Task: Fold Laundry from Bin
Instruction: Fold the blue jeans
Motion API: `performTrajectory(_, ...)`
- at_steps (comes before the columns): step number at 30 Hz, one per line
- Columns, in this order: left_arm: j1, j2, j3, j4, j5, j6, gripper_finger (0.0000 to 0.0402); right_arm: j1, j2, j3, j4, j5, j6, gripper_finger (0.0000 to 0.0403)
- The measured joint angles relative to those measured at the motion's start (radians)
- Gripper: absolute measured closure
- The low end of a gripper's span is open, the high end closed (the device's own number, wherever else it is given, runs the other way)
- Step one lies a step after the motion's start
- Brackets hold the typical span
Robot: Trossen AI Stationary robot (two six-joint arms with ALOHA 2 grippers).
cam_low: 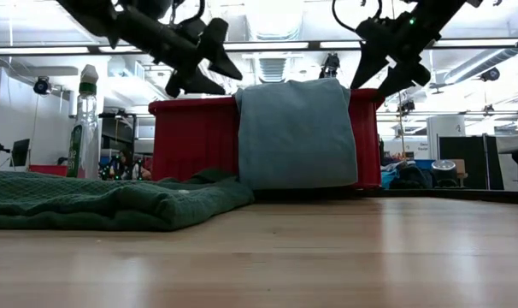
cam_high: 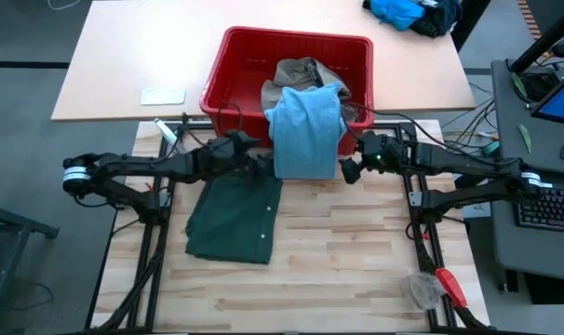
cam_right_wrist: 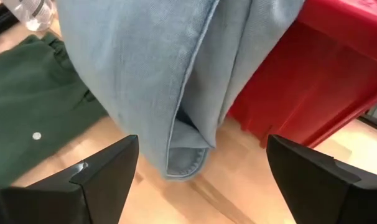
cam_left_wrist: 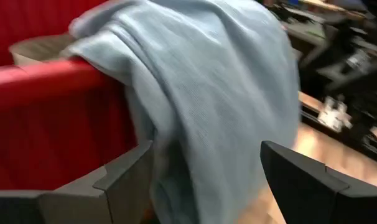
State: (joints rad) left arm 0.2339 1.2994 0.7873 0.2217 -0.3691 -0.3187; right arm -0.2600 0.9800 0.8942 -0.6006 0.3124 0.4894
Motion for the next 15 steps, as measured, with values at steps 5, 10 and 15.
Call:
performTrajectory(5, 0.027, 0.044, 0.041, -0.006, -0.116, 0.036, 0.0125, 0.0, 0.002, -0.005, 0.017, 0.003, 0.013, 0.006)
performTrajectory(10, 0.031, 0.103, 0.065, -0.004, -0.095, 0.072, 0.0125, -0.002, 0.003, -0.018, 0.038, 0.014, 0.006, 0.006)
performTrajectory(15, 0.031, 0.174, 0.068, 0.034, -0.058, 0.11, 0.0125, -0.013, 0.003, -0.06, 0.101, 0.053, -0.039, 0.0058)
